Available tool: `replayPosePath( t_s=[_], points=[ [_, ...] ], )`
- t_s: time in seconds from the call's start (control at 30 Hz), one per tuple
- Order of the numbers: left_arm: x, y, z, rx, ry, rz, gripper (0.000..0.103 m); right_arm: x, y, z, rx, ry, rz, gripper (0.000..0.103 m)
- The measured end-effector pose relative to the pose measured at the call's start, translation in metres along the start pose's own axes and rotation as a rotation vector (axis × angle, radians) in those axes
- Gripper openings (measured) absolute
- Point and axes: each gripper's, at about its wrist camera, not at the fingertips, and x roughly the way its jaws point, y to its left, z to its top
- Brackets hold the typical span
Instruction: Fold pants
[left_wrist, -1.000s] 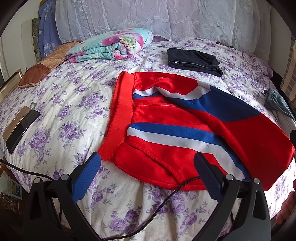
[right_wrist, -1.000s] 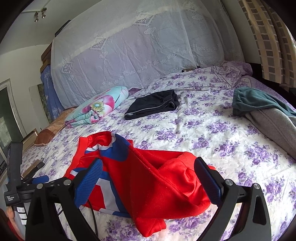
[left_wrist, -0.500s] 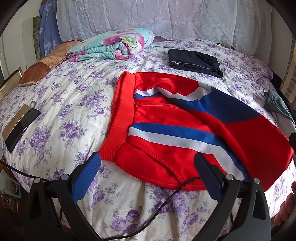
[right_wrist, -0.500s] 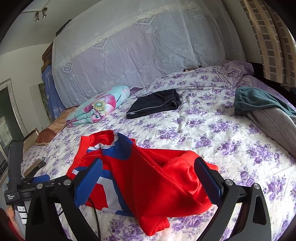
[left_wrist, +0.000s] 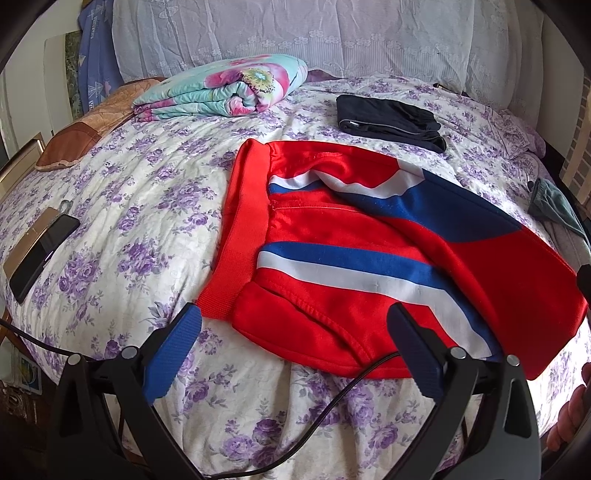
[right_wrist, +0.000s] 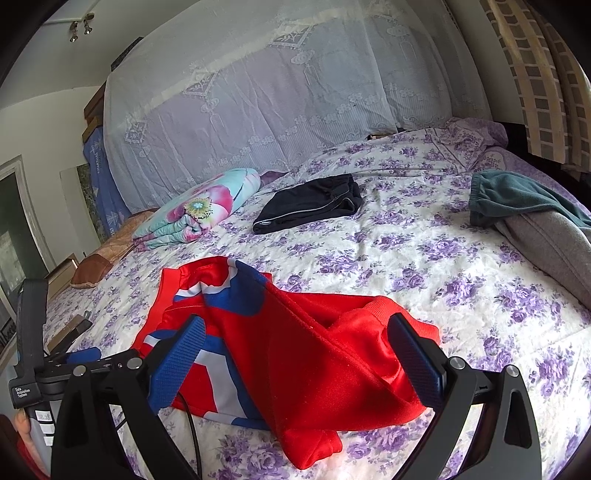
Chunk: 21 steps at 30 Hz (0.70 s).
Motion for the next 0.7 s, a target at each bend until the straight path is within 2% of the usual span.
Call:
replayPosePath(
  t_s=[0.27,0.7],
  points=[
    [0.0014,-0.0009,0.0003,0.002,0.006,-0.002,0.098,0.0002,0.0033,0.0,-0.028,0.005,-0.001,0.099],
    [0.0007,-0.0023,0.0,0.005,0.006,-0.015,0.098,-0.0009,-0.0034,-0.002,-0.001,0.009,-0.008,0.099]
  ],
)
